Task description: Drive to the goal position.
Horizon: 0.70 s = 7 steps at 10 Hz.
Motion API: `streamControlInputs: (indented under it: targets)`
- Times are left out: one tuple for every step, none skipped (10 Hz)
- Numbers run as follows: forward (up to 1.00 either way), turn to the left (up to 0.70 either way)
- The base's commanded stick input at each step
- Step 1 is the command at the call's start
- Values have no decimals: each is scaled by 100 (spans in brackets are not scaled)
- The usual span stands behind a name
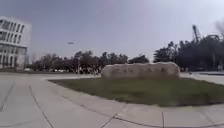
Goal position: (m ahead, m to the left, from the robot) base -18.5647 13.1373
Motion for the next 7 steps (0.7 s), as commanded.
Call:
streamControlInputs:
  targets:
    - [0,70]
    - [0,70]
    - [0,70]
    - [0,70]
    - [0,70]
    - [0,70]
    - [0,70]
